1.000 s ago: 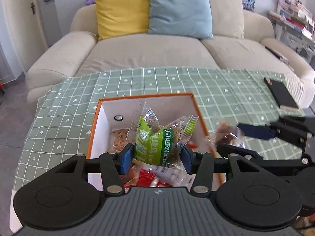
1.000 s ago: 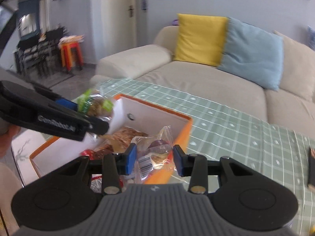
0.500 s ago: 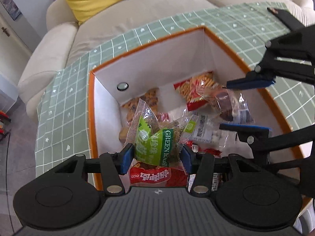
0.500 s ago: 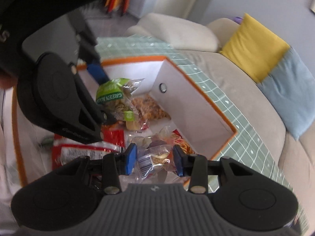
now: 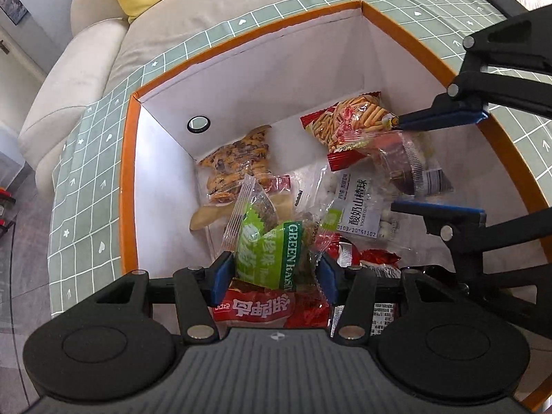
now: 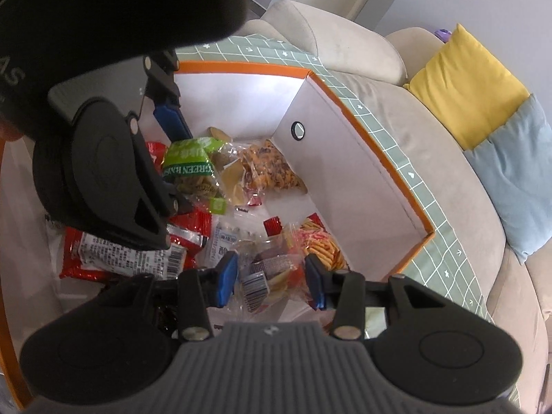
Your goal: Organize snacks
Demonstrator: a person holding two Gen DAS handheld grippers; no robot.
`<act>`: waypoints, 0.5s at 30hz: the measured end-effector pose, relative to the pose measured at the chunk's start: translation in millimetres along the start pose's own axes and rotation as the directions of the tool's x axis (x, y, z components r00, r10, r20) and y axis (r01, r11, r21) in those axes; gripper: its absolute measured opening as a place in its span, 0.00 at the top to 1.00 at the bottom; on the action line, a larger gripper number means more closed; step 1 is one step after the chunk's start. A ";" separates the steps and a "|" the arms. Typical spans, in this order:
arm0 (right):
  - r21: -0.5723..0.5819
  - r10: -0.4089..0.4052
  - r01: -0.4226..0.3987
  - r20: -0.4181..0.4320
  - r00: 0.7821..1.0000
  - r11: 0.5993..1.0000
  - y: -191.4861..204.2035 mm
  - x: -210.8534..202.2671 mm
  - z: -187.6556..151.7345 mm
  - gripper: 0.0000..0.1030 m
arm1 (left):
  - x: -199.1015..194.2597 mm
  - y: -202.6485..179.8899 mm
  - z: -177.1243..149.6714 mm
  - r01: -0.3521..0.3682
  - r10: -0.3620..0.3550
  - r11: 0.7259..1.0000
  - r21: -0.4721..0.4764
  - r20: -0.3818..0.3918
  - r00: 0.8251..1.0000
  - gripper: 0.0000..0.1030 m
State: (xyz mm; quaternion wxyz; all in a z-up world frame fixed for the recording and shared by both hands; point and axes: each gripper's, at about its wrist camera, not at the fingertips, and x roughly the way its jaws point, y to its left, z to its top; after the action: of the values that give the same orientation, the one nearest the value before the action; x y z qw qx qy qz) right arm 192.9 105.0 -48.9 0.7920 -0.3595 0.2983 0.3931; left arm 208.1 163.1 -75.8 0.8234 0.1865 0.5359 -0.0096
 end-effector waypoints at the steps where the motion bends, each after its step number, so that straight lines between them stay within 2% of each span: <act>1: -0.001 -0.001 0.001 -0.003 1.000 1.000 -0.1 0.4 -0.5 0.59 | -0.2 -0.3 0.3 -0.004 0.004 1.000 0.000 -0.003 1.000 0.42; 2: -0.003 -0.006 0.006 -0.003 1.000 1.000 0.2 0.0 -1.2 0.61 | -0.5 -0.8 0.2 -0.007 0.007 1.000 0.001 -0.006 1.000 0.42; 7: -0.002 -0.018 0.018 0.006 1.000 1.000 -0.6 -4.7 -1.9 0.59 | -4.5 -7.6 0.2 -0.034 0.034 0.999 0.023 0.010 0.999 0.35; 10: 0.001 -0.027 0.027 0.014 1.000 1.000 -1.9 -11.4 -2.6 0.53 | -13.2 -10.5 1.0 -0.052 0.051 0.998 0.034 0.032 0.998 0.31; 12: 0.006 -0.040 0.040 0.021 0.999 0.999 -3.3 -16.9 -4.4 0.43 | -22.9 -11.8 1.9 -0.056 0.053 0.998 0.035 0.057 0.997 0.29; 15: 0.018 -0.063 0.063 0.049 0.997 0.998 -6.8 -31.6 -7.9 0.40 | -38.3 -14.7 2.9 -0.071 0.068 0.997 0.029 0.089 0.994 0.29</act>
State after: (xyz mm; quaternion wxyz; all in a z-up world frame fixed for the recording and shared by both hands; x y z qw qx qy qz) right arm 180.9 82.8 -27.2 0.8140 -0.3524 0.2704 0.3743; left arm 191.2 141.4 -45.2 0.8430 0.2177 0.4919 0.0024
